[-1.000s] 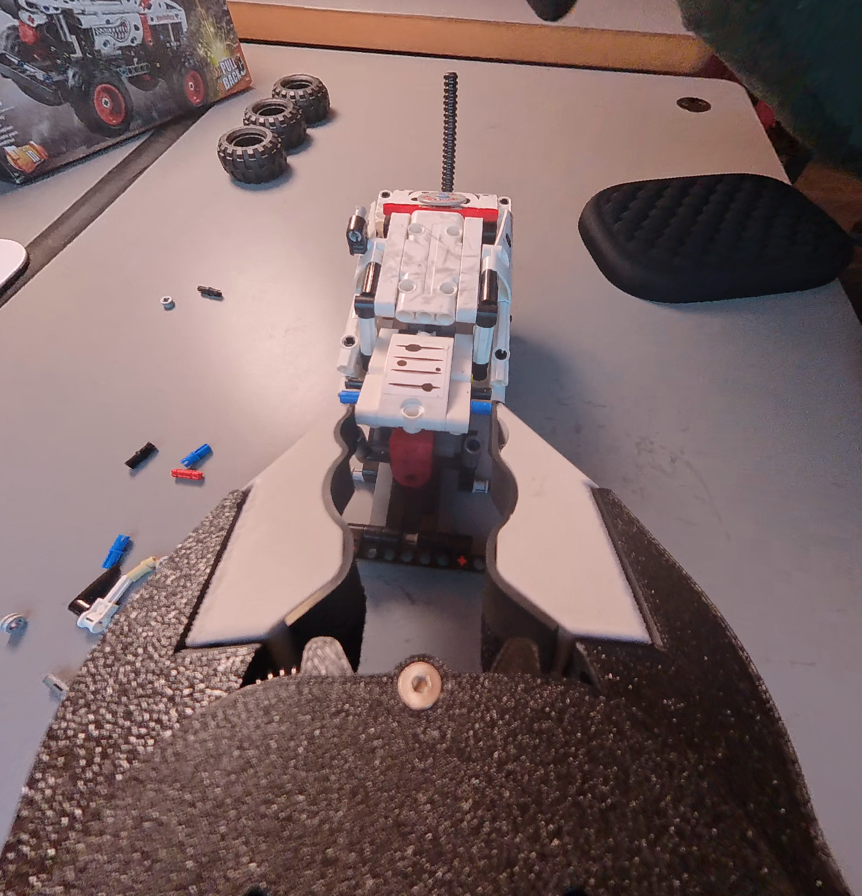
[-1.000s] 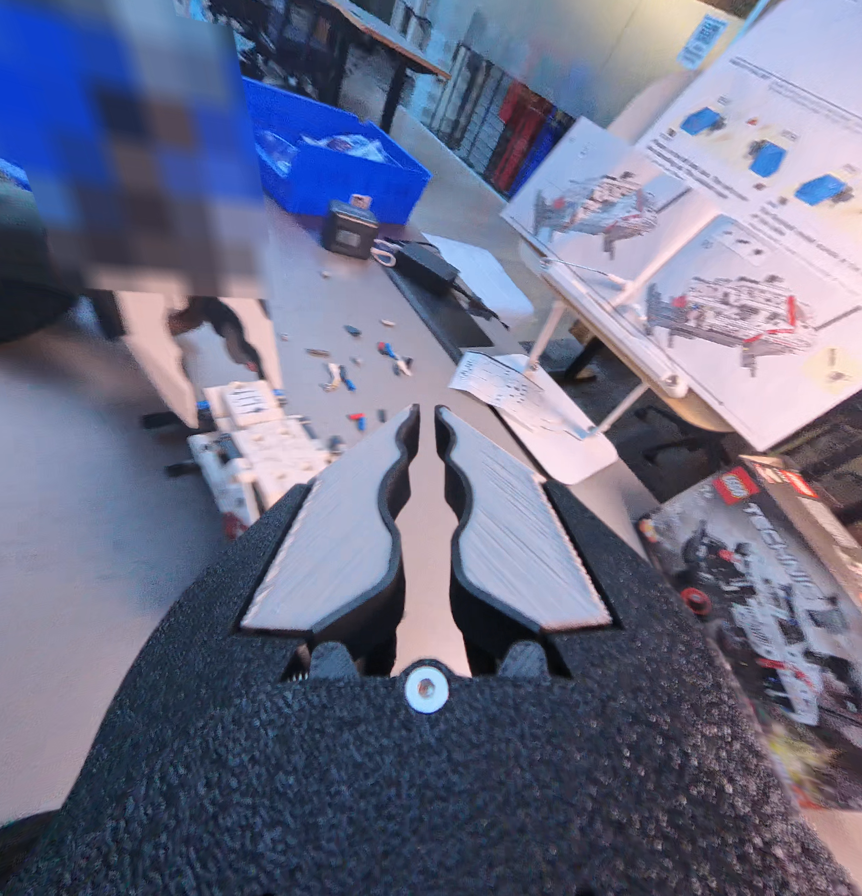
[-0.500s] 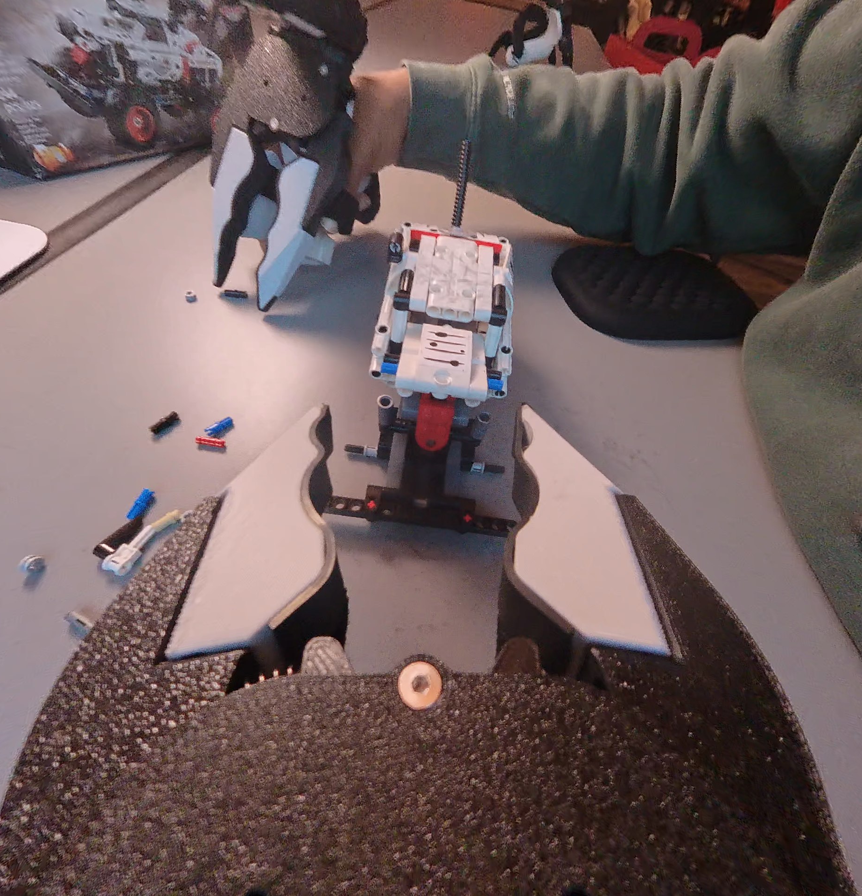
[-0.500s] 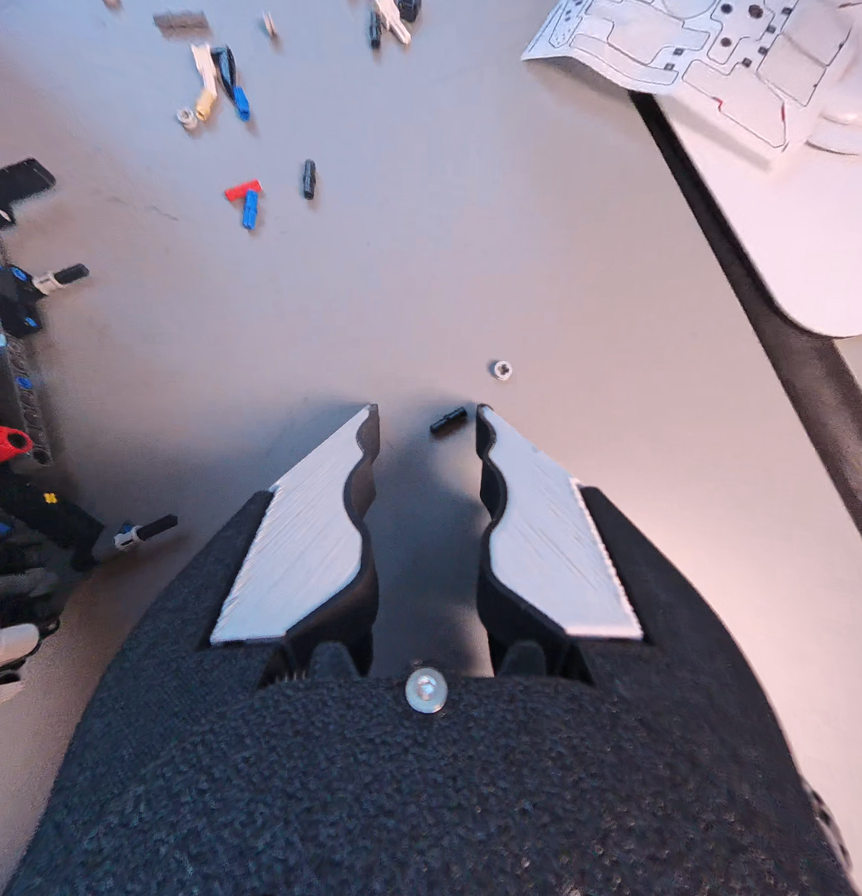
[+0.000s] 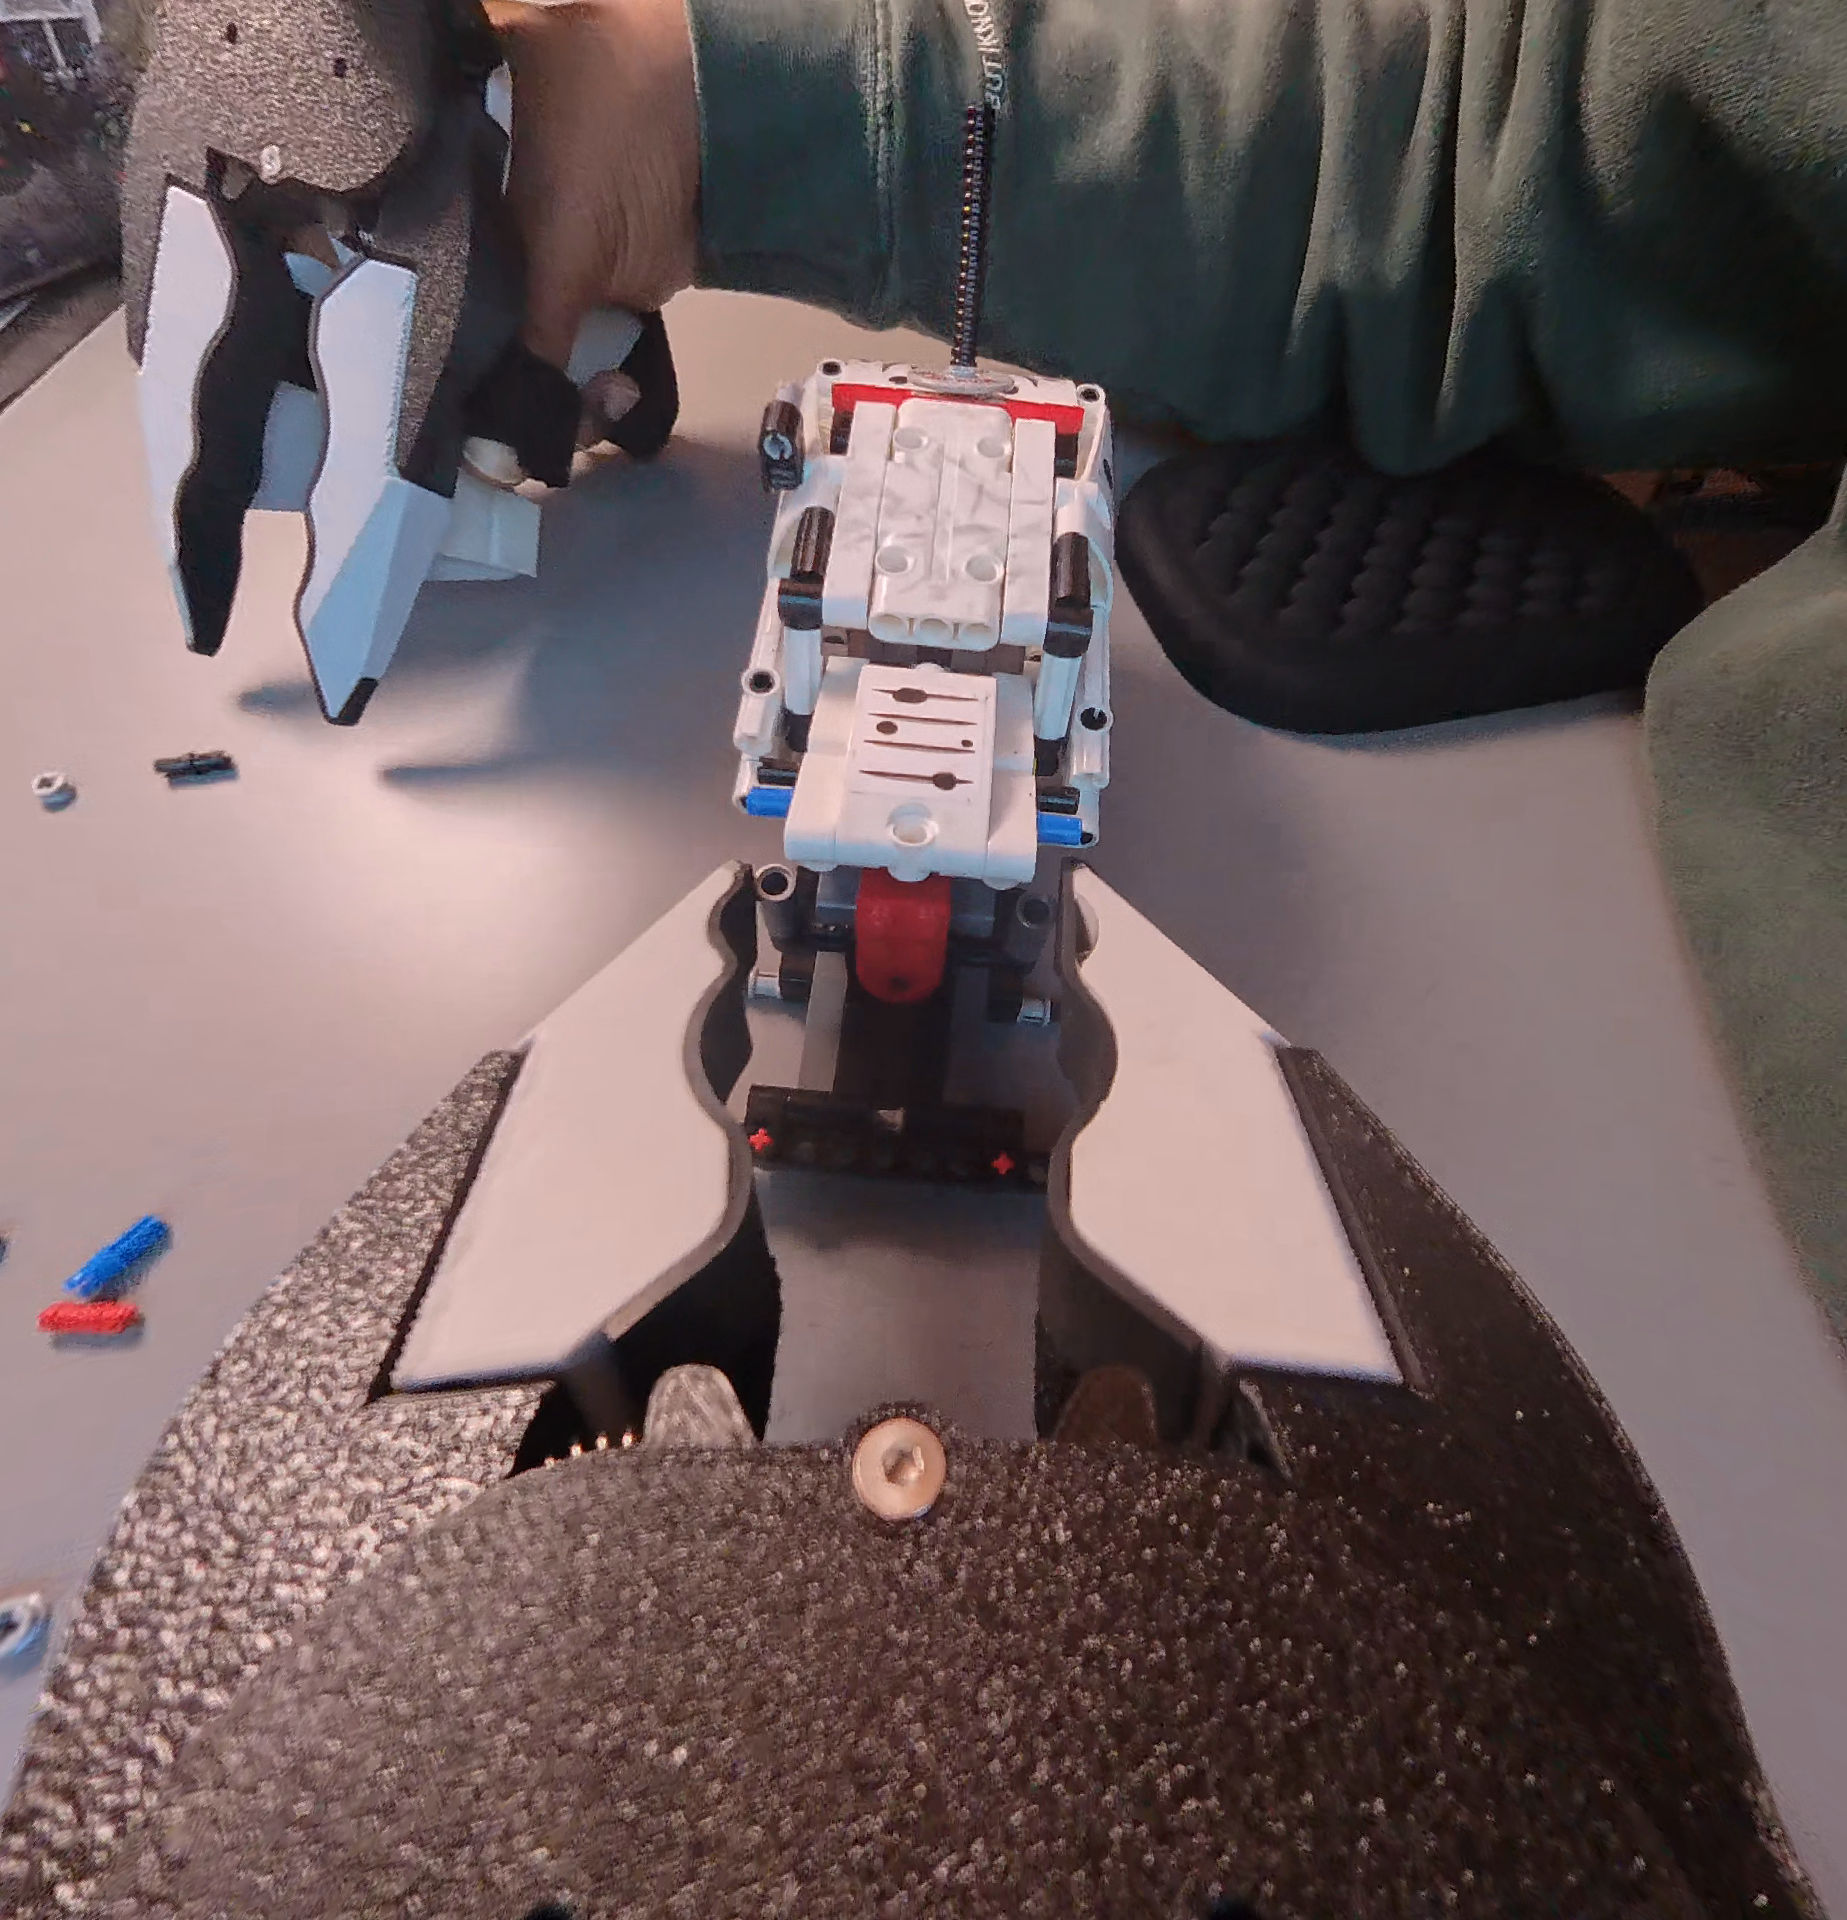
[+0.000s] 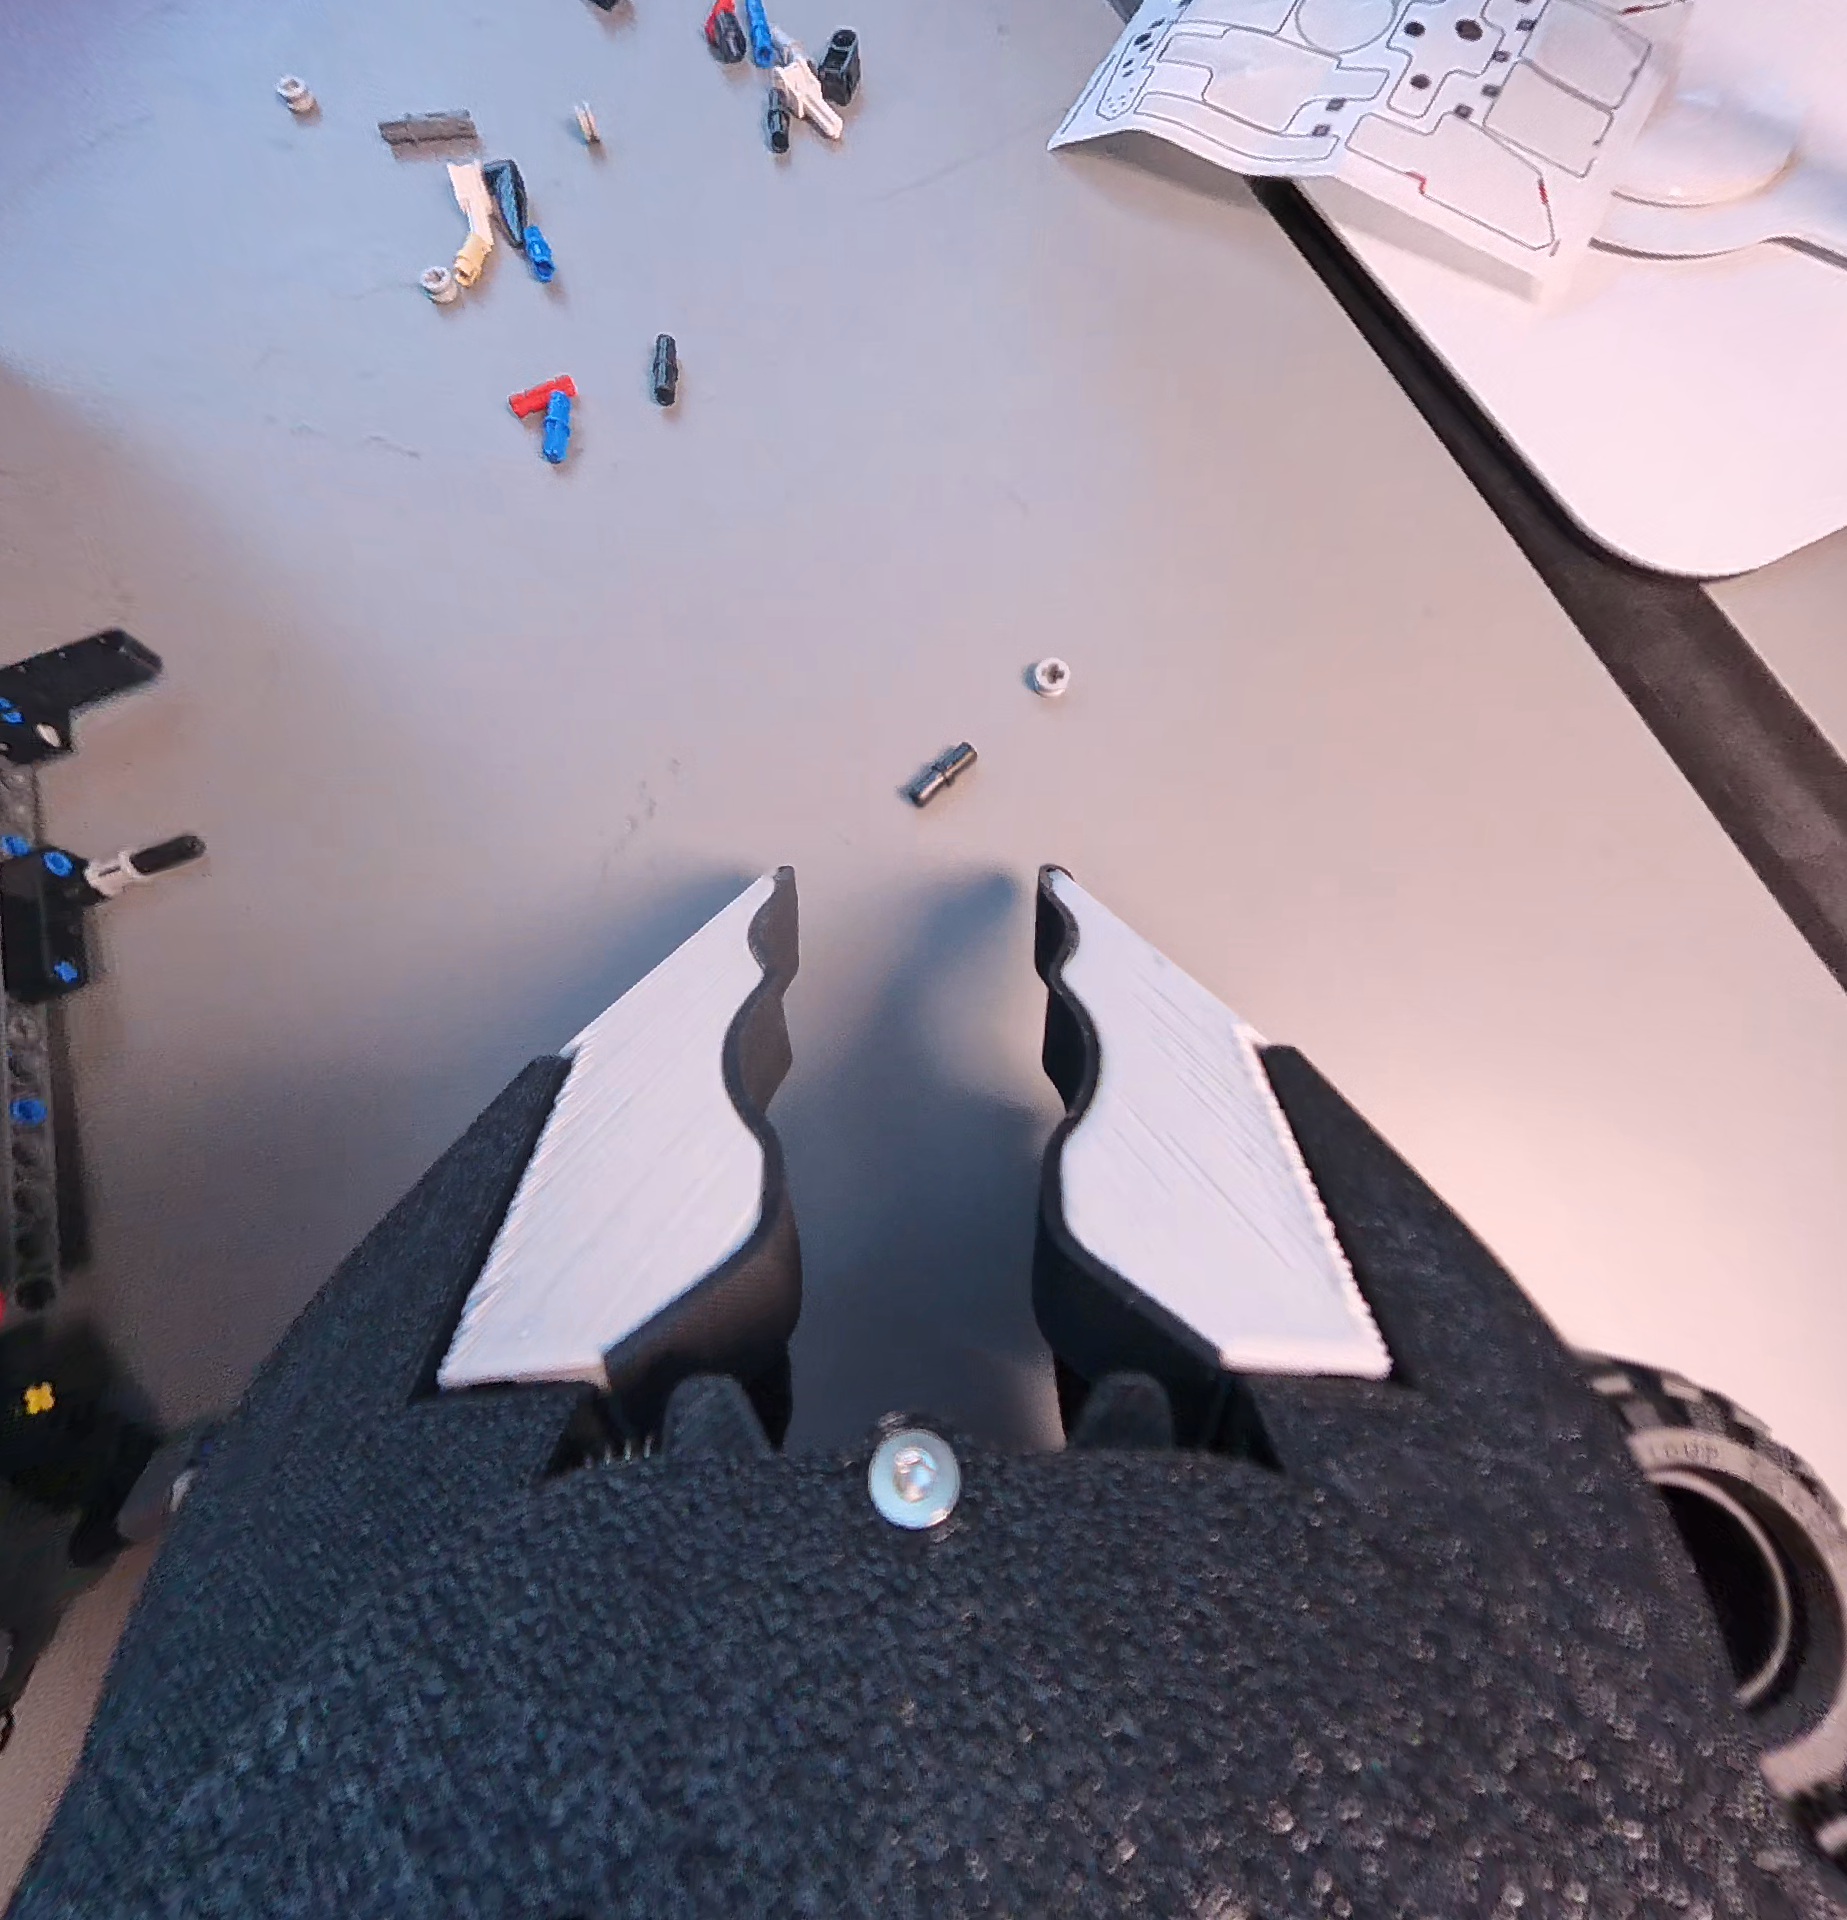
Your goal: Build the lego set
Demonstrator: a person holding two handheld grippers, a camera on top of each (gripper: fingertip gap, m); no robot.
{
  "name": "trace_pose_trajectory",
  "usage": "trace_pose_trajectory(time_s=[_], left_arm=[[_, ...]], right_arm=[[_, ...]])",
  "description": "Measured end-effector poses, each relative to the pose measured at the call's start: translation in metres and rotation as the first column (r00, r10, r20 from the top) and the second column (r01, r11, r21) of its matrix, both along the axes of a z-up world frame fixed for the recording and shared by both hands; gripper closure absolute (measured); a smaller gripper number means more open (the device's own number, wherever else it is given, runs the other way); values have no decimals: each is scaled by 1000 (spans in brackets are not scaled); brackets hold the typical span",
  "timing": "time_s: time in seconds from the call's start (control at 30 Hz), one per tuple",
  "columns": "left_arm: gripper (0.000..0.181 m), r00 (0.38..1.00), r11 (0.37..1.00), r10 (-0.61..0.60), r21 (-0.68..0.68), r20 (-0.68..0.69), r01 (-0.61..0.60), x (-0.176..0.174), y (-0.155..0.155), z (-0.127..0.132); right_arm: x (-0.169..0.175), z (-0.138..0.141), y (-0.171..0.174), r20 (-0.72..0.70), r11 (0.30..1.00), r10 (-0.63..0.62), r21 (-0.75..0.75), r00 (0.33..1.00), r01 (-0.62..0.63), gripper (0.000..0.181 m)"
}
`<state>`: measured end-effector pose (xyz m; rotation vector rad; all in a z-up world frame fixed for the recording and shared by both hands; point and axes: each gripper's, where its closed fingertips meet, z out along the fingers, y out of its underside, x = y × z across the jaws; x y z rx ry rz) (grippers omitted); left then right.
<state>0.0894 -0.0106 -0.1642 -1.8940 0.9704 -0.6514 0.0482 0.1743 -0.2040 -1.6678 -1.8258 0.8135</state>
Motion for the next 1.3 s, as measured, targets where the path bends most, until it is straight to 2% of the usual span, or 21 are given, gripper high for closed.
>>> trace_pose_trajectory(time_s=[0.17,0.27,0.3,0.37,0.43,0.5,0.53,0.6,0.63,0.67,0.77,0.9,1.0,1.1,1.2,1.3], left_arm=[[124,998,999,52,-16,27,-51,16,11,-1],[122,991,992,128,-10,24,-128,8,21,-2],[116,991,992,123,2,52,-123,7,21,3],[113,973,985,154,46,170,-164,-5,22,30],[114,936,961,229,90,268,-261,-35,27,57],[120,888,908,363,106,283,-405,-81,37,66],[122,862,876,437,96,258,-473,-105,41,62],[128,793,794,582,88,180,-602,-155,46,48],[131,762,760,630,82,149,-645,-176,46,41],[131,737,735,665,68,123,-675,-192,46,34],[132,686,687,723,15,87,-726,-221,44,19],[134,664,664,748,23,7,-748,-239,52,6],[135,667,668,744,30,-34,-744,-245,71,1],[138,692,693,719,-10,-65,-721,-247,97,-4],[142,702,701,705,-57,-101,-711,-257,124,-13],[146,732,721,674,-128,-101,-681,-258,141,-22]], right_arm=[[25,19,6,-90,999,-49,-18,995,48,136],[41,64,-4,-220,999,-38,-38,975,31,136],[46,84,-13,-265,999,-13,-43,964,1,135],[59,121,-47,-301,991,101,-58,948,-124,126],[72,137,-93,-226,960,261,-40,938,-277,110],[83,124,-131,-53,922,386,3,921,-387,98],[85,110,-141,51,910,410,37,911,-412,98],[92,75,-142,270,886,401,129,875,-446,108],[95,64,-140,330,877,392,148,859,-457,112],[95,63,-143,330,880,403,117,853,-461,118],[103,64,-132,349,881,406,97,845,-463,119],[126,64,-79,421,918,301,115,856,-379,119],[138,64,-44,433,944,221,131,874,-304,119],[136,66,-42,412,939,213,164,886,-302,118],[124,89,-61,271,944,219,184,937,-274,113],[126,95,-60,244,932,144,291,959,-214,109]])
